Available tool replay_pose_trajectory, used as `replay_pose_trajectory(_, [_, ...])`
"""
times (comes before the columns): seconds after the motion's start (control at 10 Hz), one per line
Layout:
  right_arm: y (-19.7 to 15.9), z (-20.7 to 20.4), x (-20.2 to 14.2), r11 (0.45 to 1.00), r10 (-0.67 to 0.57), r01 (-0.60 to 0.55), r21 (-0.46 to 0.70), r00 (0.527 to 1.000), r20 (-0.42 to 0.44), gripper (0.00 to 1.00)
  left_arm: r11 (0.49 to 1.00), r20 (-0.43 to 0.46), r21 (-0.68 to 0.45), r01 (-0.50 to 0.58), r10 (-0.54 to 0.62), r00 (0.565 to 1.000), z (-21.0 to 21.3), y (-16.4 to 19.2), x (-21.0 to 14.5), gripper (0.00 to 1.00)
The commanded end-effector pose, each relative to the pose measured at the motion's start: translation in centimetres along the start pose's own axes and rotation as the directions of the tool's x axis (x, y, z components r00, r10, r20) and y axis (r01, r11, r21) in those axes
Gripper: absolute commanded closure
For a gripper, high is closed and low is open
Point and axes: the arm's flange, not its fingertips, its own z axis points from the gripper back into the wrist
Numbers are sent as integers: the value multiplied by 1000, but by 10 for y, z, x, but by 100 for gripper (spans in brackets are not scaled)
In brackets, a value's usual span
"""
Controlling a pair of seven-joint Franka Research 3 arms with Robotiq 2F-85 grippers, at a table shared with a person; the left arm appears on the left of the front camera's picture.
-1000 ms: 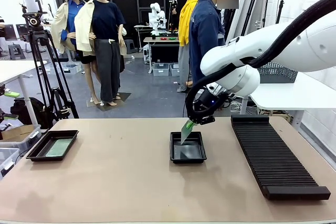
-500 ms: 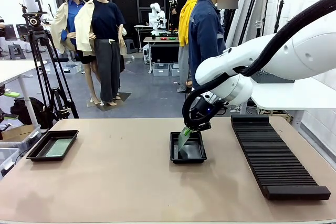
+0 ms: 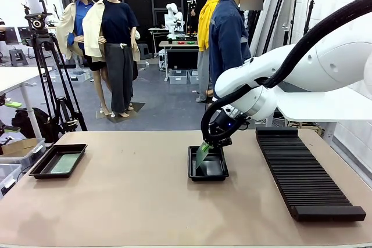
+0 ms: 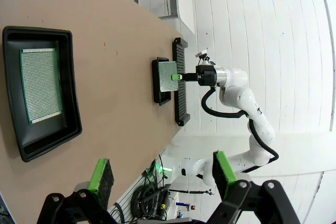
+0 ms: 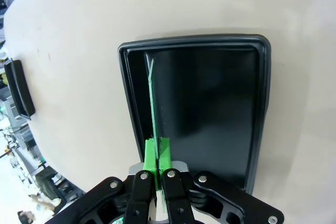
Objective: Inspect and transfer BCBs to ESD trays.
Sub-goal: Pick up the Blank PCB from the PCB Rack and place it in the right ESD tray.
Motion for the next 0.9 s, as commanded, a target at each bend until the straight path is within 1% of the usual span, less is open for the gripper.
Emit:
replay_pose_trajectory(0.0, [-2,-3,5,999,7,-7,52,1000,-5,100,1000,6,7,-7,7,1000,0,-3,-1,0])
replay_pose_trajectory(0.3, [-6,0,6,998,2,-1,63,1000,-7,100,1000,6,7,-7,7,1000,0,-3,-1,0])
replay_pose_trajectory(0.4, [-3,-1,4,1000,-10,10,10,1000,-1,100,1000,6,7,-7,7,1000,0,-3,-1,0])
replay_pose_trajectory(0.8, [-3,-1,4,1000,-10,10,10,1000,-1,100,1000,6,7,-7,7,1000,0,-3,-1,0])
